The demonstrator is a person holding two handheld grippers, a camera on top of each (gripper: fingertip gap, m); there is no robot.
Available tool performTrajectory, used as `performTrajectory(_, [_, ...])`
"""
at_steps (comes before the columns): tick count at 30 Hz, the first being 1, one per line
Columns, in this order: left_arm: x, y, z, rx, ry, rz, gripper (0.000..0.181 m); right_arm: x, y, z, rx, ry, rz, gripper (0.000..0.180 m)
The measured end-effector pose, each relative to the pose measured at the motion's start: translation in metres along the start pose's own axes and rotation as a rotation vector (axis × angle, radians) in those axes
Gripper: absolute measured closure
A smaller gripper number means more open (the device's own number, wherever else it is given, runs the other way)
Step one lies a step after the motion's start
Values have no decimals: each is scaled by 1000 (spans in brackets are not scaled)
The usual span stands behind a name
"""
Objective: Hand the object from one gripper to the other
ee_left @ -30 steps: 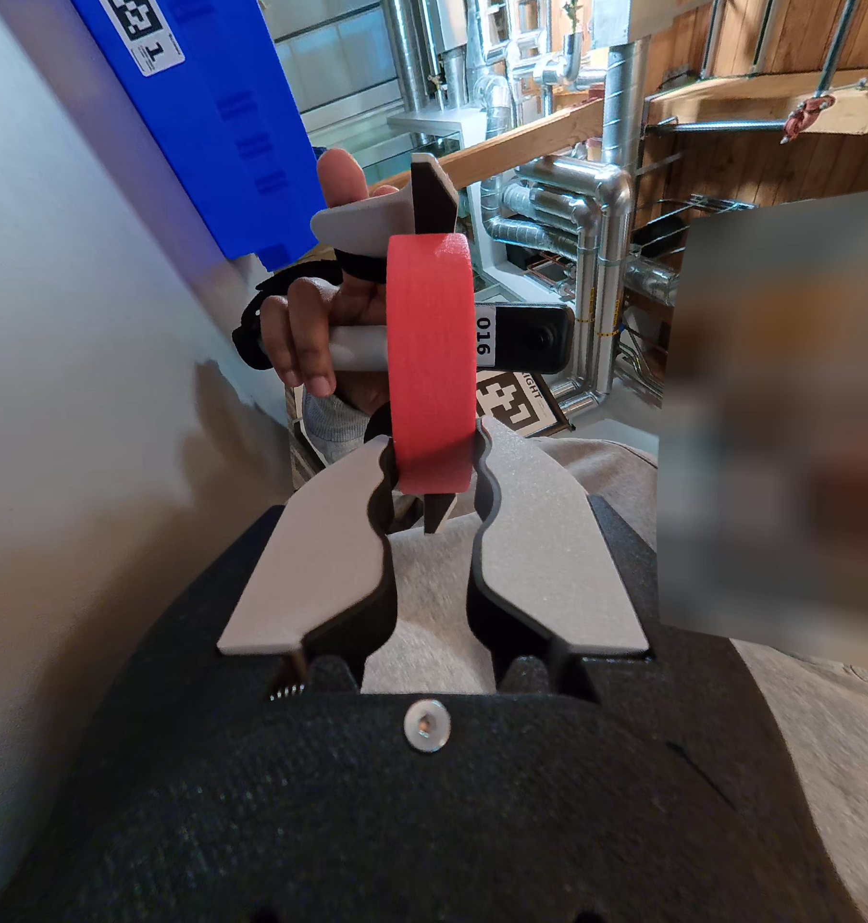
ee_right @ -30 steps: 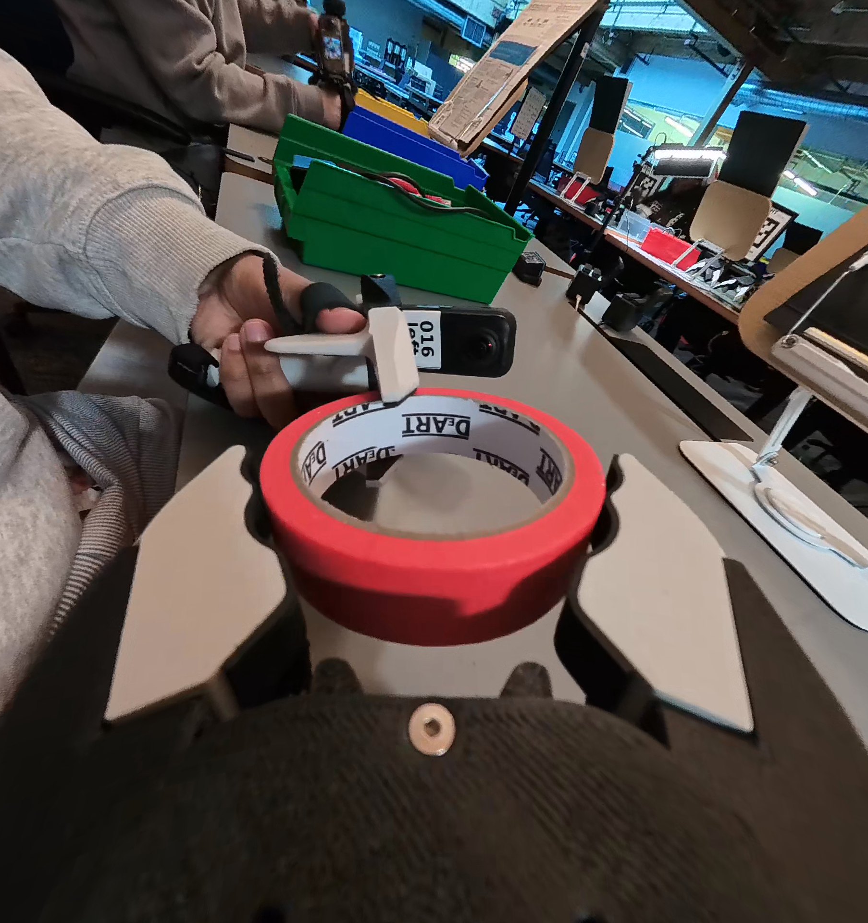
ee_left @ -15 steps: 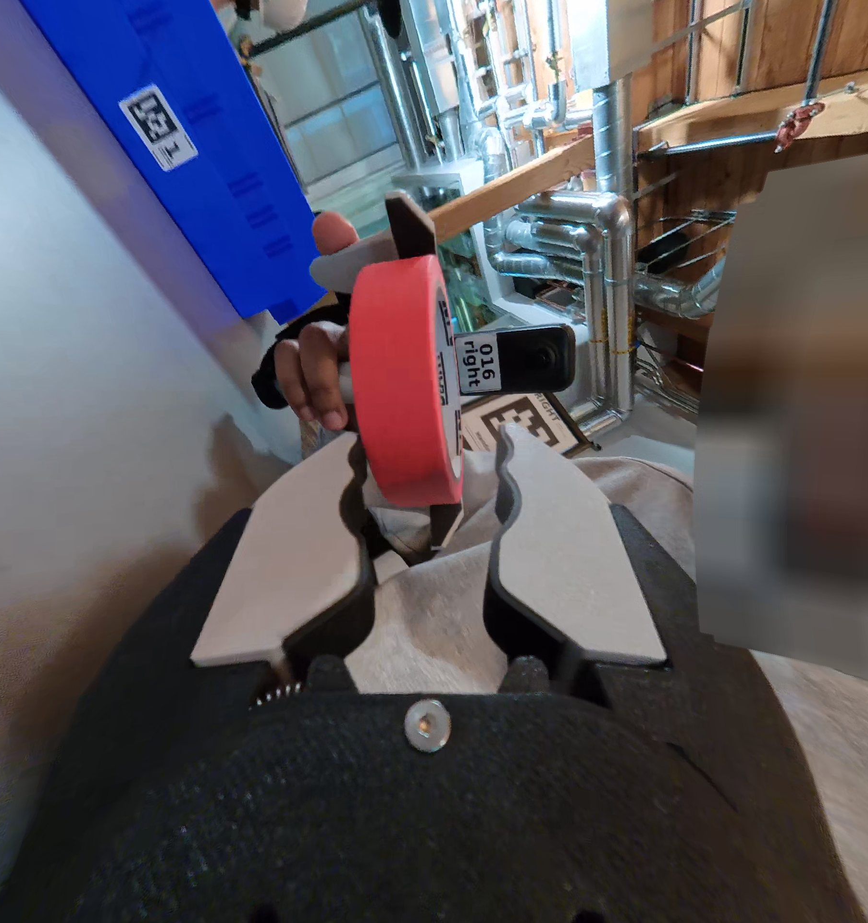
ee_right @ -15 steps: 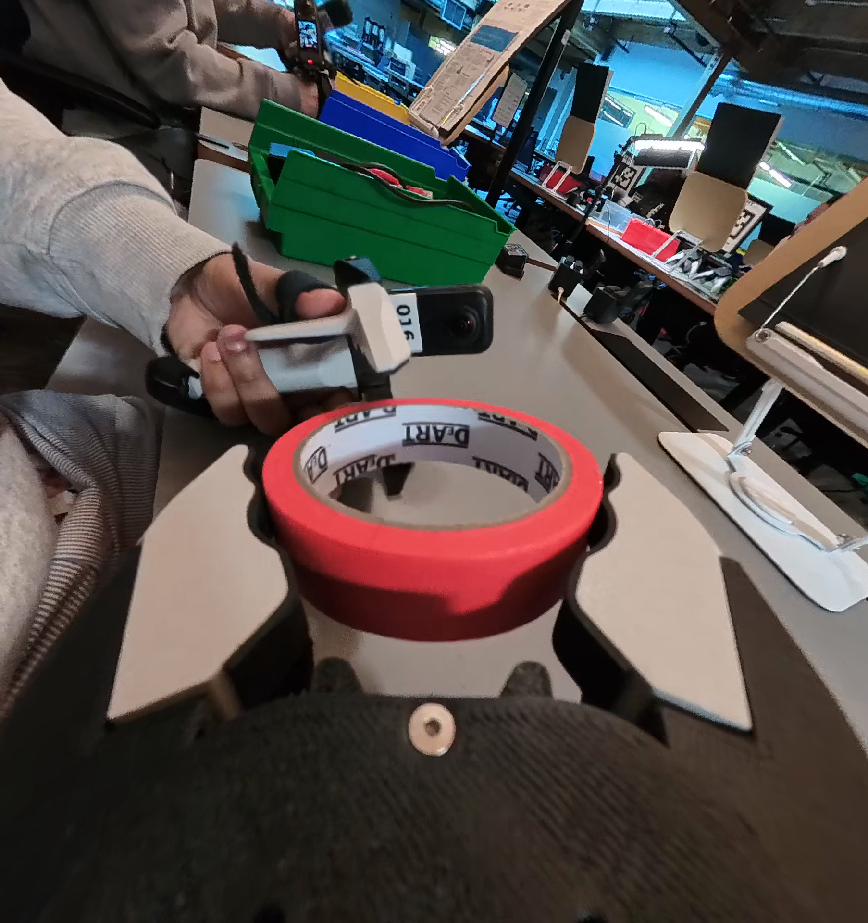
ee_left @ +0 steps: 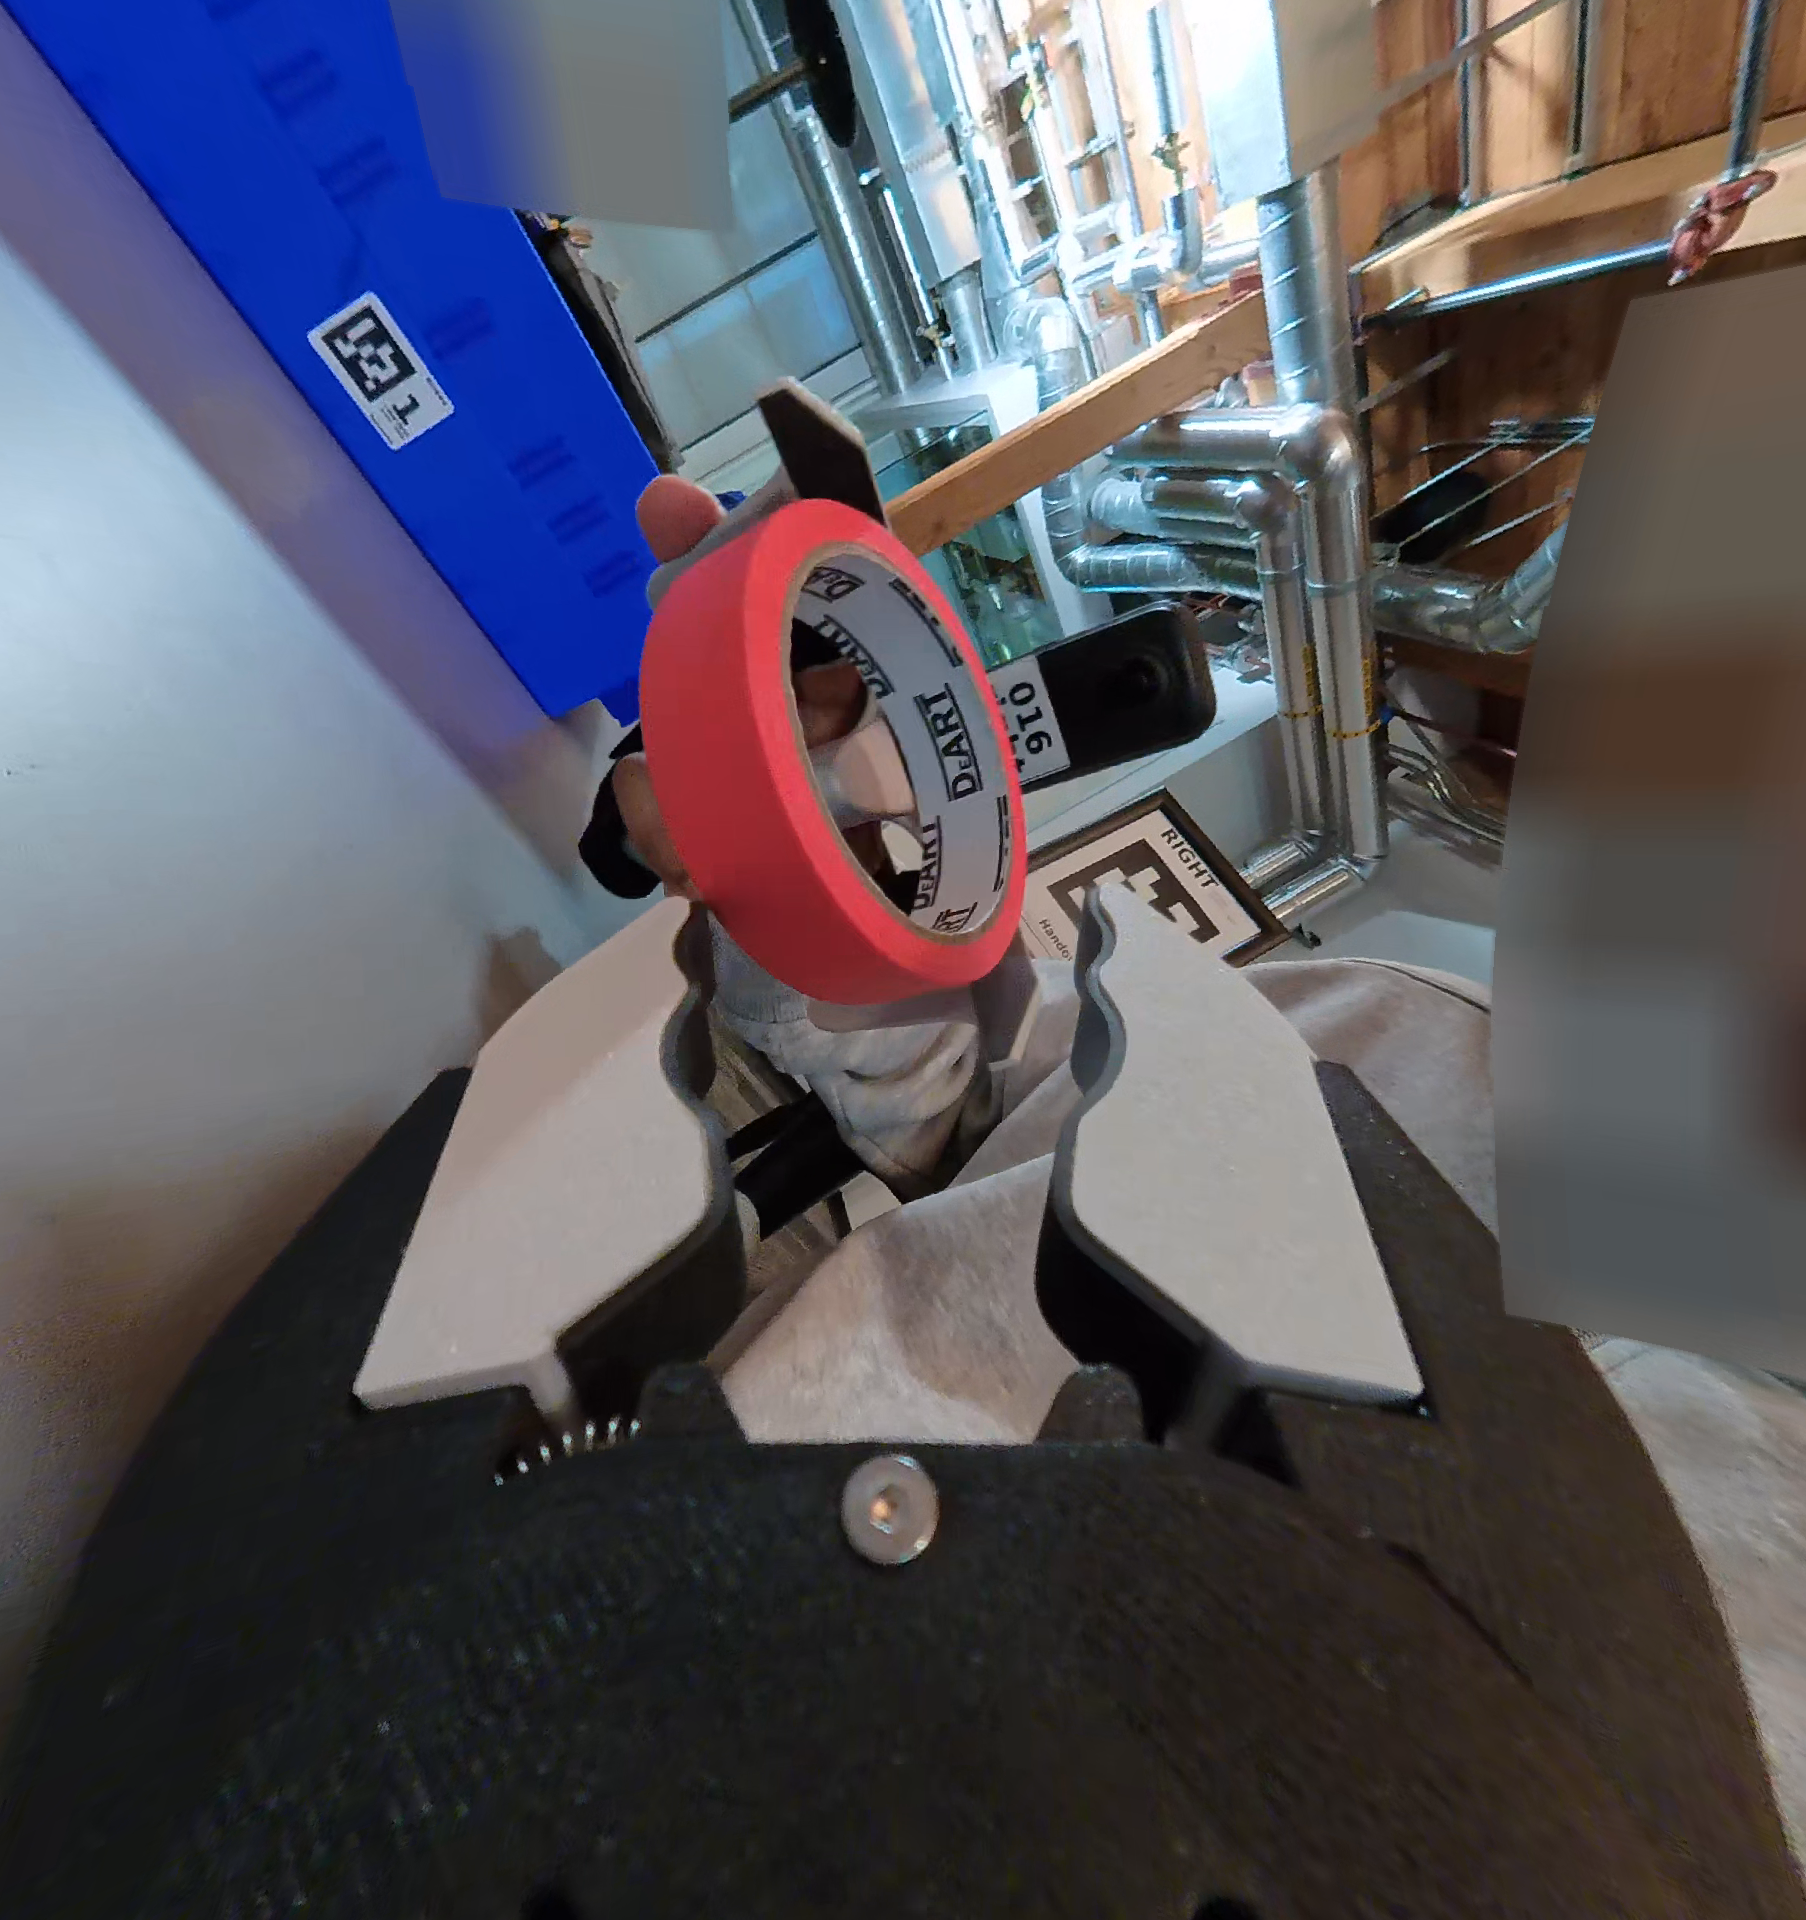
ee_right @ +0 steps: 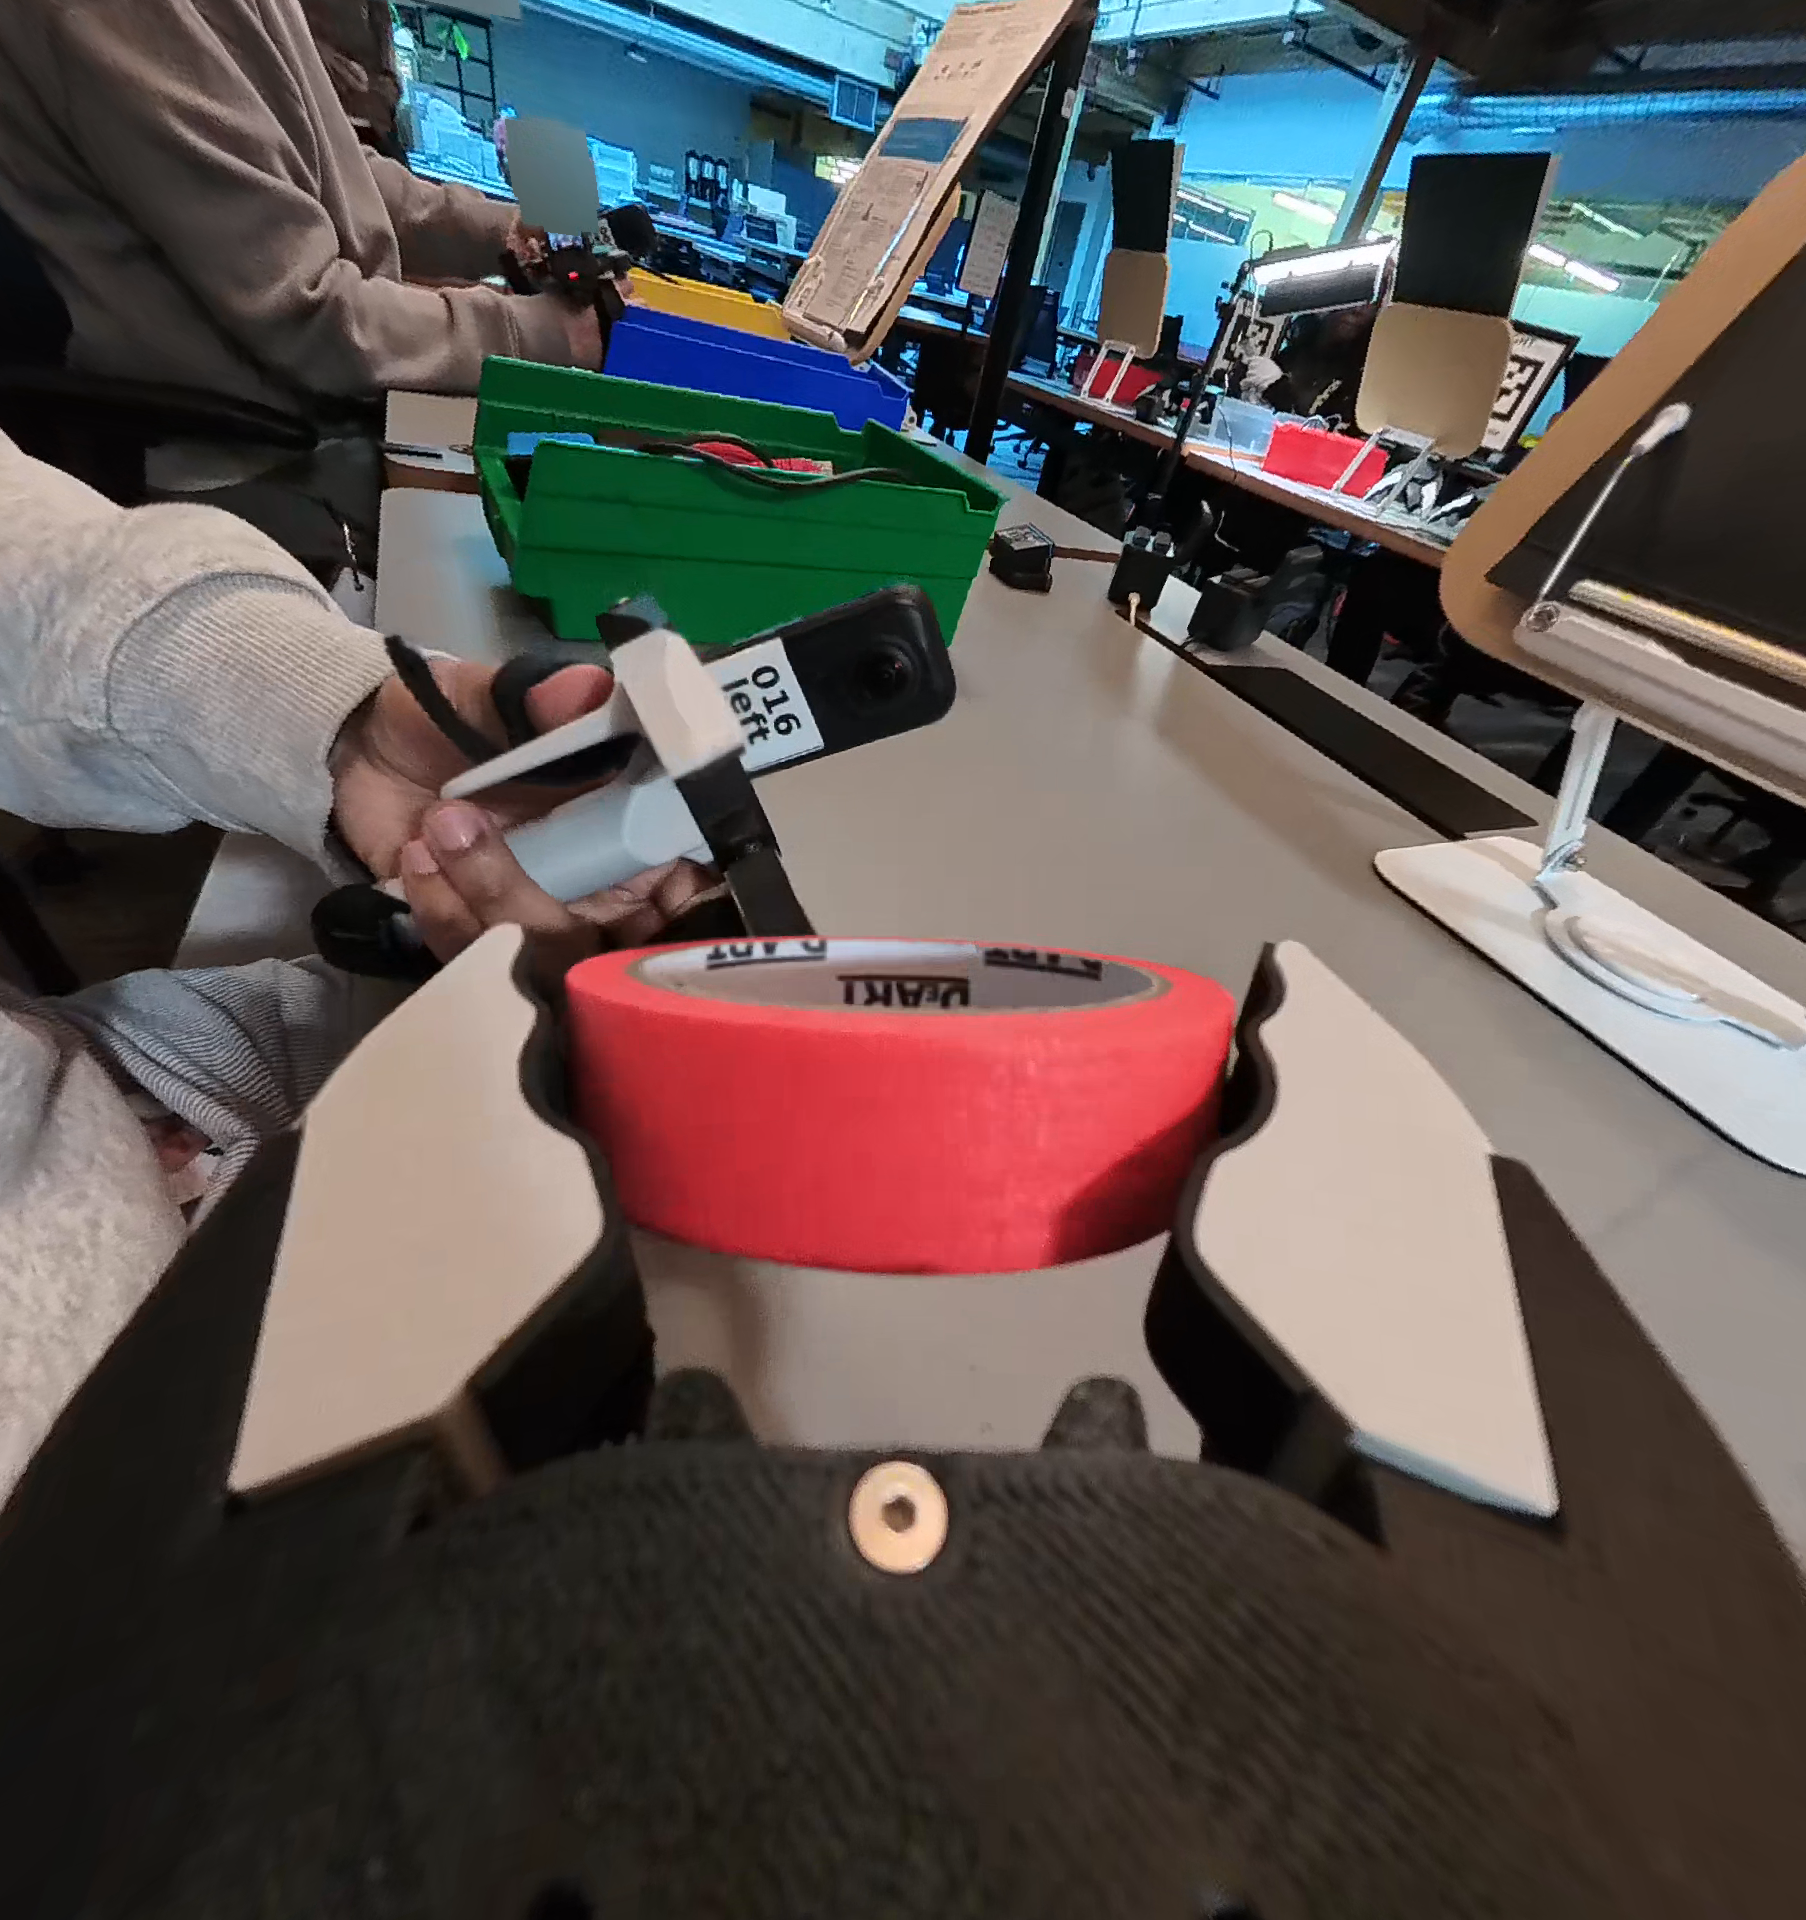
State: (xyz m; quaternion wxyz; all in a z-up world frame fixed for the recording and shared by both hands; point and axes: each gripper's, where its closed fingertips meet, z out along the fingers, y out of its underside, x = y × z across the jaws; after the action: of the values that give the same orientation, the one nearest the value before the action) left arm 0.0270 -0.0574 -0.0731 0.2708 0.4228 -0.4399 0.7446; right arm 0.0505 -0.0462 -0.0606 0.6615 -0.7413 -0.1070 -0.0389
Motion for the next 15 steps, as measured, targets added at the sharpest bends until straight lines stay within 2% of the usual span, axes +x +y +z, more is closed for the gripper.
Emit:
performTrajectory(6, [-11,1,0,-3,-82,18,105,0,0,0,-11,2,3,55])
performTrajectory(10, [-16,-19,-11,90,-219,165,102,0,5,2,-40,9,-8,55])
performTrajectory(15, [5,-20,-7,46,-252,405,127,1,16,5,-117,33,-63,55])
